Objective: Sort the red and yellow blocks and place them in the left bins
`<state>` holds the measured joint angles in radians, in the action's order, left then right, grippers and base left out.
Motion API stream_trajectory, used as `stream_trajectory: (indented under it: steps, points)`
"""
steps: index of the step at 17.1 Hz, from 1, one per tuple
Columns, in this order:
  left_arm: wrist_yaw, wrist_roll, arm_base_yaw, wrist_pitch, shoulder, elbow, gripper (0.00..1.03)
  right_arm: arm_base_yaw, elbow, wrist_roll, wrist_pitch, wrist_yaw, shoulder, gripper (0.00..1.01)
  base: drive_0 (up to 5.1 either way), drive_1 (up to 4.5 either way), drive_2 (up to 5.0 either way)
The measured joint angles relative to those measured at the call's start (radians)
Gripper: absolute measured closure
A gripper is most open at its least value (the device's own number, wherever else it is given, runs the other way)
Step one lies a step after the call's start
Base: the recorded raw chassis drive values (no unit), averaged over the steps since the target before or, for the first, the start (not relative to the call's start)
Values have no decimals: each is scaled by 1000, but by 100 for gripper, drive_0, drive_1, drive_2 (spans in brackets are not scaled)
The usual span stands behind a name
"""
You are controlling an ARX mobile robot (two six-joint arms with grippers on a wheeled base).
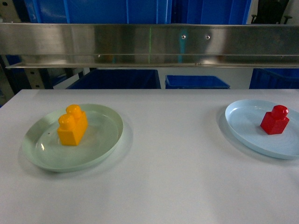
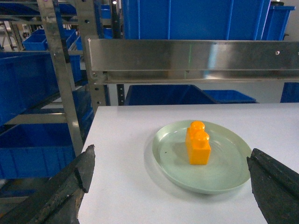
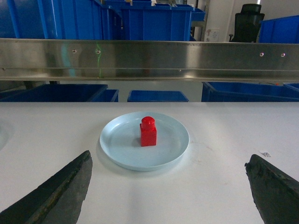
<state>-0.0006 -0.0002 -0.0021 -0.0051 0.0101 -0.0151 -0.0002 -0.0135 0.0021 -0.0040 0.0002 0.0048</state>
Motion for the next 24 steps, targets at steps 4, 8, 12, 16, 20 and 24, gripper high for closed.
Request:
stream_trajectory:
  steps: [4,8,12,16,20,24]
  points:
    - [0,0,0,0,0,0,5,0,0,0,0,0,0,3,0,0,0]
    - [0,0,0,0,0,0,5,0,0,0,0,0,0,3,0,0,0]
    - [0,0,-1,2,4,-1,5,0,0,0,0,0,0,3,0,0,0]
    - [18,-2,-19,241,454,-239,5,33,-205,26,242,-6,462,3,0,0,0]
    - [84,-16,-26,233,1126,-617,5,57,-692,108,327,-10,1255,3,0,0,0]
    - [44,-11,-123,369,1472,-698,5,58,-768,90,460,34,1612,3,0,0,0]
